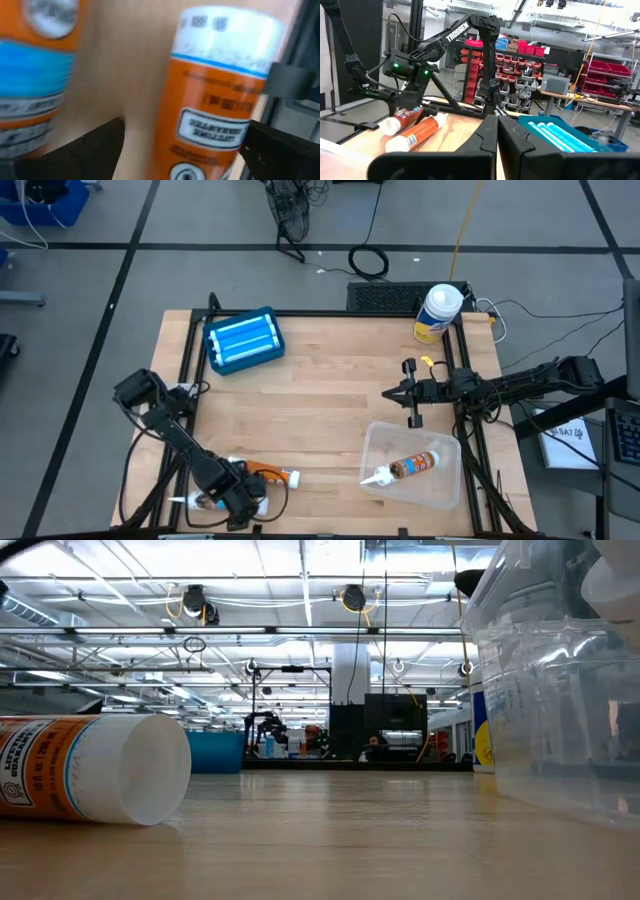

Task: Pick & place silicon tubes, Sealant and Lysol wipes
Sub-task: Put the bottom orange sealant into the transparent bin

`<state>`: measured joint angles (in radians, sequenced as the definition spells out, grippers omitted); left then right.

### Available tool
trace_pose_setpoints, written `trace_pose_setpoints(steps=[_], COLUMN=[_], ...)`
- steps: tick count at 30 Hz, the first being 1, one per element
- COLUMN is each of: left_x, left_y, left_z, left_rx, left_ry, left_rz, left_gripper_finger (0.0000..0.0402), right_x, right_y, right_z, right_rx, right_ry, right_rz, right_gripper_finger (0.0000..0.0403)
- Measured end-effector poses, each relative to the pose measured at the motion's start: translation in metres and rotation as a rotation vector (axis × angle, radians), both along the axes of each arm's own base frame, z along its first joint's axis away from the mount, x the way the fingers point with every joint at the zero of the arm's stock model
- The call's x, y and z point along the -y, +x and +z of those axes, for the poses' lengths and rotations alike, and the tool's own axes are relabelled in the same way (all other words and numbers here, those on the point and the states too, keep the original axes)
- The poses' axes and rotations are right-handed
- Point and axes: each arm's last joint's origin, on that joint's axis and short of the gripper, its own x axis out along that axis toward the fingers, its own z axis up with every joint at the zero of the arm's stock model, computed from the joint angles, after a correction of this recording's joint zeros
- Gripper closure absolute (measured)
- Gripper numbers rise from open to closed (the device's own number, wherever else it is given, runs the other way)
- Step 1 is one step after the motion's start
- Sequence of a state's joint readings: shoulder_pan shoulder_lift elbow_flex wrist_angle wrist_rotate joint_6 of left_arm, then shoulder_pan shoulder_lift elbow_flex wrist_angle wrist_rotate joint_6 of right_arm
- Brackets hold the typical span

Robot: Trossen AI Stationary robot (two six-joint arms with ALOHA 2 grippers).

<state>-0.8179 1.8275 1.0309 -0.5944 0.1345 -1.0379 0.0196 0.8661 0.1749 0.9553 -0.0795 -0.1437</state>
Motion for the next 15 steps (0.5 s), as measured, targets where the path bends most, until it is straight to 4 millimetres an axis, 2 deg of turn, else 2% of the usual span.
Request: trace_pose_setpoints(steps=[6, 15], left_x=[-0.004, -0.005], left_y=[-0.017, -0.035], left_z=[-0.001, -0.005], left_rx=[-0.232, -0.348], left_ry=[-0.001, 0.091], left_rz=[0.015, 0.048], left_gripper_finger=[0.0037, 0.0036], right_x=[0.000, 0.000], right_y=[0.000, 0.000], right_z=[0.000, 0.000], right_rx=[0.000, 0.001], right_ry=[0.000, -0.002], right_rz=[0.000, 0.000], right_gripper_finger=[0.0403, 0.0403])
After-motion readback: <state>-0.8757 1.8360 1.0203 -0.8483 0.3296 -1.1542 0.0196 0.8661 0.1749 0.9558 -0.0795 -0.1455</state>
